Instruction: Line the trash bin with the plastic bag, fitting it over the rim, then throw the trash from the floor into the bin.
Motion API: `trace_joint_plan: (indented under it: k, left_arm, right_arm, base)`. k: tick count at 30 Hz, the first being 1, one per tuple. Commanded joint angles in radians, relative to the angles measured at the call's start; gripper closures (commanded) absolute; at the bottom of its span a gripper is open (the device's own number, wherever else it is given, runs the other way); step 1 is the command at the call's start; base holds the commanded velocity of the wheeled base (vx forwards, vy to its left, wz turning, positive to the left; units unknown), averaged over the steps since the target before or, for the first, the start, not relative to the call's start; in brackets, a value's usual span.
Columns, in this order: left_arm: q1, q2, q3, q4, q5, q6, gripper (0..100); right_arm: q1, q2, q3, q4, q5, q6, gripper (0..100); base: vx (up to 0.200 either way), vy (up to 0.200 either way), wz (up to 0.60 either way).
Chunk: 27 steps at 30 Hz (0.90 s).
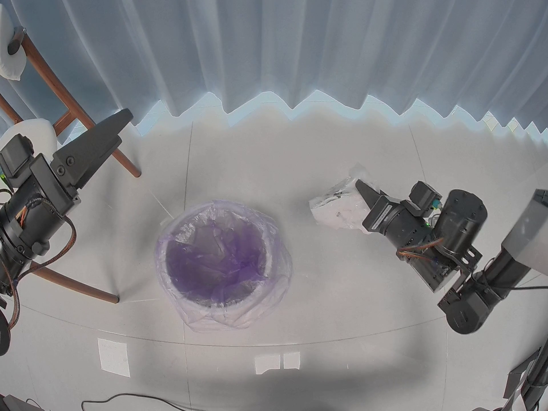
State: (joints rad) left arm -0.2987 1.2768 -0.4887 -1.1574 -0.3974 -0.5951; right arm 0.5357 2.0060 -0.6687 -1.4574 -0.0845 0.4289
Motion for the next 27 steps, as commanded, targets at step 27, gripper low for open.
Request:
trace_joint_plan:
  k: [27]
  left_arm:
    - [-0.103,-0.017,0.042,0.007,-0.012,0.037,0]
  right_arm:
    - [0.288,0.359,-0.025,-0.113,-0.041,-0.121,100]
  base:
    - [0.0,0.059,0.0]
